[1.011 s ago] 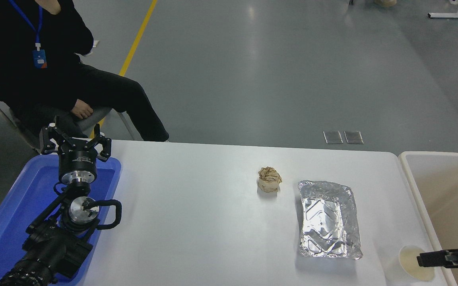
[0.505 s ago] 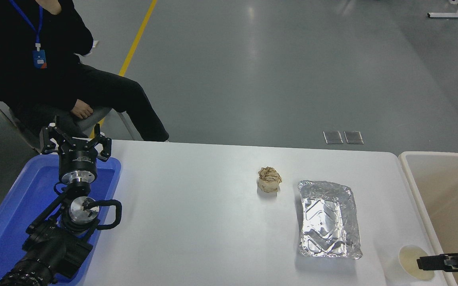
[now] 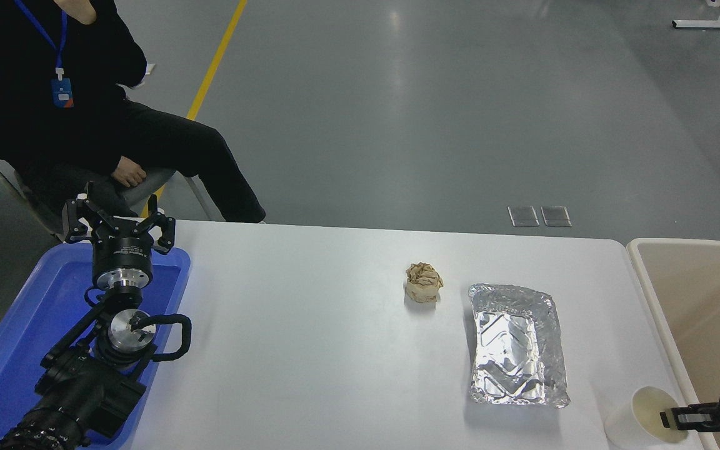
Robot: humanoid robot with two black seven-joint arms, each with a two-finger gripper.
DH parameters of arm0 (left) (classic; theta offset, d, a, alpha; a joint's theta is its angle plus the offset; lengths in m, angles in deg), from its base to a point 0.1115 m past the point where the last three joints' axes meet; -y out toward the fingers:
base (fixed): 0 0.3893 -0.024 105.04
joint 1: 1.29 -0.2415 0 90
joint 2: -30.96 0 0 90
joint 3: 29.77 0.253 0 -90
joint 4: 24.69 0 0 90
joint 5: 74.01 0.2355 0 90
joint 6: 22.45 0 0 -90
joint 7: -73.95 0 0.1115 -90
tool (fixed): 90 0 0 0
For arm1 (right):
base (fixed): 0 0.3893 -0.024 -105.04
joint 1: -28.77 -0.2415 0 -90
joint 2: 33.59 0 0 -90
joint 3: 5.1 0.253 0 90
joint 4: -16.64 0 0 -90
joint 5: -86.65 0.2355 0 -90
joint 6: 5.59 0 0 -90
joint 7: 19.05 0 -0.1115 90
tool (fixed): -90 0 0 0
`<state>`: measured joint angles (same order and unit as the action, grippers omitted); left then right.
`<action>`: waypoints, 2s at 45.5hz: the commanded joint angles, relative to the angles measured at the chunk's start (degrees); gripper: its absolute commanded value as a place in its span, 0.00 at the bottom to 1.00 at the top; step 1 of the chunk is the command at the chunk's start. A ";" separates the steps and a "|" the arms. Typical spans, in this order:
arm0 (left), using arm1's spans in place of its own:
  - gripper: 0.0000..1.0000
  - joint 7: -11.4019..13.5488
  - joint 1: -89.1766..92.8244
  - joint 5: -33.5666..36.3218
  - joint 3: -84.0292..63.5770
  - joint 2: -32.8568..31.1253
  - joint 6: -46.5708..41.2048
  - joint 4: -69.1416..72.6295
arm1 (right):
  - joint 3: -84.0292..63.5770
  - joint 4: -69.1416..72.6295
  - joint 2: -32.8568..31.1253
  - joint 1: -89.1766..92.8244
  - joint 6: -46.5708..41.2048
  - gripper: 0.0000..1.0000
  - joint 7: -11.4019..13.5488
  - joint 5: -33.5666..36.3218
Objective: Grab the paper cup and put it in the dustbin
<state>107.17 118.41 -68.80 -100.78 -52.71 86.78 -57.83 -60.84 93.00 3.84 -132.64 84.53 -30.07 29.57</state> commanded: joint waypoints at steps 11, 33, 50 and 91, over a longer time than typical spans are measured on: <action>0.99 0.00 0.00 -0.02 0.00 0.00 0.02 0.00 | 0.63 3.97 -3.95 -3.20 -0.39 0.00 -0.41 0.13; 0.99 0.00 0.00 -0.02 0.00 0.00 0.02 0.00 | -2.44 11.36 -13.09 -26.22 -17.86 0.00 -0.32 0.40; 0.99 0.00 0.00 0.07 0.00 0.00 0.02 0.00 | -7.46 11.45 -14.06 -45.13 -31.76 0.00 0.21 -0.31; 0.99 0.00 0.00 -0.02 0.00 0.00 0.02 0.00 | 3.00 -13.59 -14.06 -52.00 -32.66 0.00 10.23 23.41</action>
<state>107.18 118.41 -68.76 -100.78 -52.71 86.80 -57.83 -62.13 92.45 -12.78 -189.49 44.99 -24.21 38.55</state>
